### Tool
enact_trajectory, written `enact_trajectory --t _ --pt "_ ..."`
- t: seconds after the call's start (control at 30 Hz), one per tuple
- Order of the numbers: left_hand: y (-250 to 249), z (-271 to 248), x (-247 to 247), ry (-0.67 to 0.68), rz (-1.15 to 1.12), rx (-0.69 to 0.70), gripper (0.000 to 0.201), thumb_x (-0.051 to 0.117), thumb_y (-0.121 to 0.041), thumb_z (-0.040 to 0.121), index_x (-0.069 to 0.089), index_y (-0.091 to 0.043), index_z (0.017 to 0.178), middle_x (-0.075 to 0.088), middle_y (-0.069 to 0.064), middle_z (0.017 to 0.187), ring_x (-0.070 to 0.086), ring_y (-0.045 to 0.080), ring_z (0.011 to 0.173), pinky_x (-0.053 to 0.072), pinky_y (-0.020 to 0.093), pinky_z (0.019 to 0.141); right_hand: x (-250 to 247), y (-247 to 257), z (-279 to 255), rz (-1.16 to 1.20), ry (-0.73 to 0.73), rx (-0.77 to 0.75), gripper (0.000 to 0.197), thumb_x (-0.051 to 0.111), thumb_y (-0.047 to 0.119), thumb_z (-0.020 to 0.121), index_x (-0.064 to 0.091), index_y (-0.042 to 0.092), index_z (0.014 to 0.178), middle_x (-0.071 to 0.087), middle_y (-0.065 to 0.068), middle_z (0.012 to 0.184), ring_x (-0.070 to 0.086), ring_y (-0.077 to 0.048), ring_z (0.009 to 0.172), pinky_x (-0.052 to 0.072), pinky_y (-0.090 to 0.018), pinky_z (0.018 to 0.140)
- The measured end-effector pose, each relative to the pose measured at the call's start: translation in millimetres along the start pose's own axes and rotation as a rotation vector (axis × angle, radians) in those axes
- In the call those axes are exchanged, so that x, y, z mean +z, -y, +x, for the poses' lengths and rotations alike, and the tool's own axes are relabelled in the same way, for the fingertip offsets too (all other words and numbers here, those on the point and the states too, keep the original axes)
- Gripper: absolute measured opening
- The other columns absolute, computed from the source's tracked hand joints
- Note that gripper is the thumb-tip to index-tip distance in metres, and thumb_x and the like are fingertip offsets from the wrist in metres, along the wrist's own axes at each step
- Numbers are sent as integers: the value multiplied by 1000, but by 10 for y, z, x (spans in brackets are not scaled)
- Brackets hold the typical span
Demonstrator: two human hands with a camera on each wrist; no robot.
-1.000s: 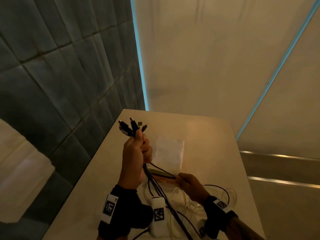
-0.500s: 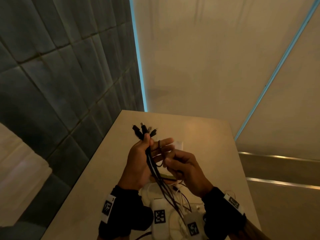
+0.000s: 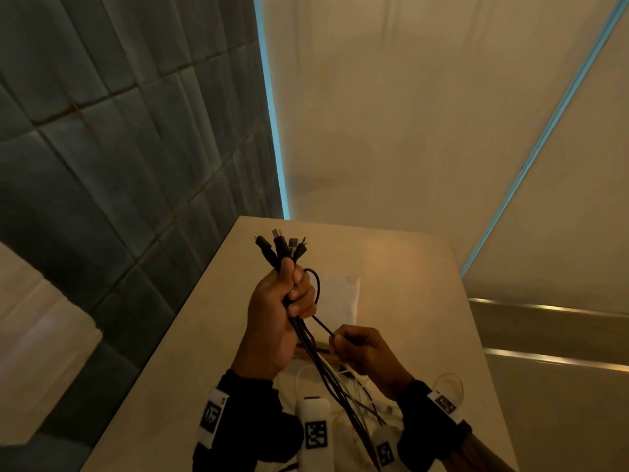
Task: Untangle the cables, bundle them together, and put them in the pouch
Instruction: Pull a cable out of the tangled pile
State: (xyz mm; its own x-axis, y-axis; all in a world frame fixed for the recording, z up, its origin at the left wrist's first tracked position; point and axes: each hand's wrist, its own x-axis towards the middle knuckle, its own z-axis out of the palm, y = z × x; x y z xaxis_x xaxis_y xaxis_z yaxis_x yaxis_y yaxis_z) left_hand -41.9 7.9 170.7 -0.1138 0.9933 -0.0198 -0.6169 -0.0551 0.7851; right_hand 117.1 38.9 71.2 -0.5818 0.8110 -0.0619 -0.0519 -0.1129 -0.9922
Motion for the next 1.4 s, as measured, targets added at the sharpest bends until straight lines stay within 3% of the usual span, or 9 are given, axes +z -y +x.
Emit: enact_trajectory --t 0.2,0.33,0.47,0.6,0.87,0.93,1.07,1.23,1.4 --pt "-55 -27 -14 -51 35 21 28 42 -34 91 42 -13 72 33 -6 54 22 5 41 20 22 44 -99 -483 79 -148 -64 53 43 48 10 100 54 23 59 45 12 49 36 -2 46 31 -16 50" --pt "-104 -47 -46 -81 15 49 30 39 -32 95 43 -14 71 32 -6 53 22 5 41 18 23 45 -172 -698 86 -170 -120 137 36 47 5 99 51 11 63 49 12 49 43 2 48 36 -17 55" --pt "-108 -57 -102 -104 -6 33 34 35 -31 99 44 -14 71 31 -8 51 22 4 40 19 21 42 -237 -672 62 -239 -256 199 31 48 3 97 55 3 67 43 11 45 40 3 39 32 -12 47" --pt "-93 -10 -149 -175 60 7 35 35 -31 102 43 -15 73 34 -7 52 25 5 39 23 19 40 -245 -352 125 -41 -376 149 22 53 12 96 60 2 78 35 -4 56 28 -11 43 23 -24 41" --pt "6 17 -81 -296 202 -135 32 33 -31 104 44 -14 79 71 12 77 54 18 58 34 28 53 195 611 85 210 -87 -181 15 57 8 92 56 -7 89 39 -4 57 24 -12 45 22 -19 41" --pt "-21 -1 -42 -268 178 -141 32 33 -33 104 46 -14 81 72 14 84 59 22 67 40 31 58 284 677 37 199 11 -175 10 54 3 93 58 -2 85 43 -3 55 27 -11 44 25 -18 42" --pt "-75 -67 18 -178 13 -67 35 32 -34 103 46 -13 77 54 5 65 61 24 71 48 38 72 302 604 2 208 64 -64 11 50 -4 92 59 -4 85 37 -7 57 30 -11 45 31 -16 43" --pt "-93 -84 3 -74 -43 -17 29 41 -36 93 48 -15 74 55 4 73 45 13 52 37 27 55 214 437 7 150 104 -16 14 45 -3 96 56 -4 88 52 7 54 43 -1 43 37 -10 47" --pt "-94 -49 -43 -35 -71 29 34 37 -33 98 47 -15 71 38 -5 58 30 6 43 26 22 47 91 46 13 -31 55 48 22 50 13 99 54 -1 82 39 -14 68 35 -5 48 30 -14 45"
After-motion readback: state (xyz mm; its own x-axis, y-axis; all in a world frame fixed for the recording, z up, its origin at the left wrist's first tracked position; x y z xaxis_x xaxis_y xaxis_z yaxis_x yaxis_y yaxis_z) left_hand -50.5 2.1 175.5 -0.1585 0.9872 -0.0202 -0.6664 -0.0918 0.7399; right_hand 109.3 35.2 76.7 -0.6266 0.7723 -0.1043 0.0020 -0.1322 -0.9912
